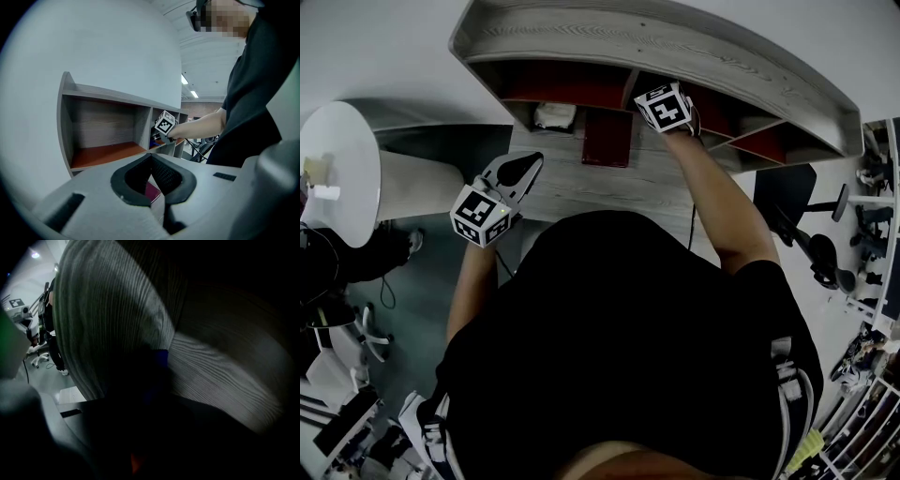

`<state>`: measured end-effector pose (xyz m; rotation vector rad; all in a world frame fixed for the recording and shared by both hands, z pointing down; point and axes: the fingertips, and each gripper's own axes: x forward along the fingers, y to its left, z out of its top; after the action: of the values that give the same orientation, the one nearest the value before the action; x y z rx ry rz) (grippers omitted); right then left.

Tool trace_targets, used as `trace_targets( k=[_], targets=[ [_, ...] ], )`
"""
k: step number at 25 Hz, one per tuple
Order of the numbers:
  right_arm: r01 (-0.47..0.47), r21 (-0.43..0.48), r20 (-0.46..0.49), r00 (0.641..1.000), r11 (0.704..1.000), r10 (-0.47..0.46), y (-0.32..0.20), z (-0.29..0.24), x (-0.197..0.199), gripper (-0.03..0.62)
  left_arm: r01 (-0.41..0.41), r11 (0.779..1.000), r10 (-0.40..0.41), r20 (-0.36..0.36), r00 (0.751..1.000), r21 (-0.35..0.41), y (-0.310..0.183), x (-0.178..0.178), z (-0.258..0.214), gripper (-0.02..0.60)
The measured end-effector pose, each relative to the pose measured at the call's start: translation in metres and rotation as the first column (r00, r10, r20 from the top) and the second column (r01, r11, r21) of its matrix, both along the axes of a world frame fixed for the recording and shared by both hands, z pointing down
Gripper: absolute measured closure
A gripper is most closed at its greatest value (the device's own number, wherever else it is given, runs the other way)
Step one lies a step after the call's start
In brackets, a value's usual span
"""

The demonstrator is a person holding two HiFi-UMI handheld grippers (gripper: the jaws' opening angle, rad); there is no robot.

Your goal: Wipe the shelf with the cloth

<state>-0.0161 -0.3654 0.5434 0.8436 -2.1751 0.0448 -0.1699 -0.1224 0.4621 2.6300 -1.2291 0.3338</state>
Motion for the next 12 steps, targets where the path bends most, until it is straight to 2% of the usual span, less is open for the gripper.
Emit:
trace_targets(
  k=[12],
  targets=[
    [0.014,0.024,-0.036,0.999,1.0,-0.013,0.0007,-0.0051,0.0057,0.525,-0.017,1.0,0.017,-0.012,1.0,-0.005,-0.0045,0.001,0.0048,0.565]
  ],
)
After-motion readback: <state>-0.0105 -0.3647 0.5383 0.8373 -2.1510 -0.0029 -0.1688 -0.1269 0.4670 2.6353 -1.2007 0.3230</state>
